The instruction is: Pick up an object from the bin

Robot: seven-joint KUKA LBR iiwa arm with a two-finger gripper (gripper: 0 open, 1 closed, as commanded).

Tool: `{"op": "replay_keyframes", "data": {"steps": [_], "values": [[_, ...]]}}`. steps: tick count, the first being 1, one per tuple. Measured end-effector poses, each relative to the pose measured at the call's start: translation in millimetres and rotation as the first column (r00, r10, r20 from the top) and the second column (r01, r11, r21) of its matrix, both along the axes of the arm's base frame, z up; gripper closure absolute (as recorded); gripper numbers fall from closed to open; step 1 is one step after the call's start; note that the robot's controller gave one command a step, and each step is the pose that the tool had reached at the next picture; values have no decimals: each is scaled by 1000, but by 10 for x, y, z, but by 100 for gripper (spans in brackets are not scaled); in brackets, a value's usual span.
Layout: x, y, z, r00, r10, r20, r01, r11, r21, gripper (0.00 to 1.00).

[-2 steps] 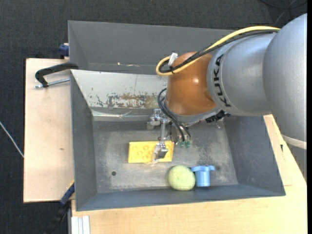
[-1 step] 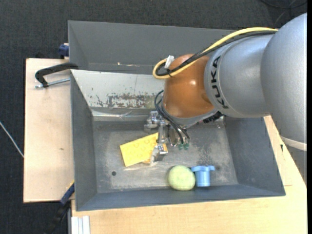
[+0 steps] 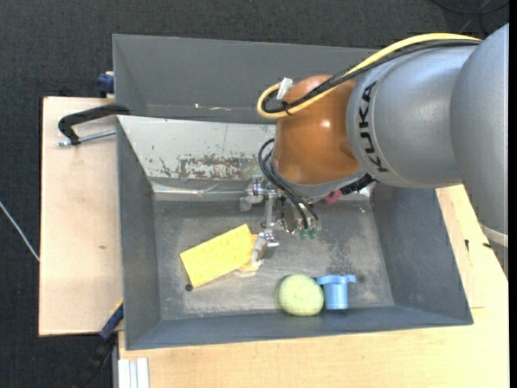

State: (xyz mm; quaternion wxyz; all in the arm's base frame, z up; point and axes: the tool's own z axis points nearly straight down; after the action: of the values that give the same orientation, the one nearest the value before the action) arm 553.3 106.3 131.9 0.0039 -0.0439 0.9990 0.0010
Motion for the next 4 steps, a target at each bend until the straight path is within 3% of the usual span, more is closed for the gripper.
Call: {"op": "replay_keyframes", "data": {"steps": [1,2,4], "values": [[35,232,-536,1000,-6,-6,6,1000,0,0],[29,221,-517,1000,-6,-4,6,1000,0,100],[17,219,-479,1000,-6,-9,6,1000,-1,100]]}}
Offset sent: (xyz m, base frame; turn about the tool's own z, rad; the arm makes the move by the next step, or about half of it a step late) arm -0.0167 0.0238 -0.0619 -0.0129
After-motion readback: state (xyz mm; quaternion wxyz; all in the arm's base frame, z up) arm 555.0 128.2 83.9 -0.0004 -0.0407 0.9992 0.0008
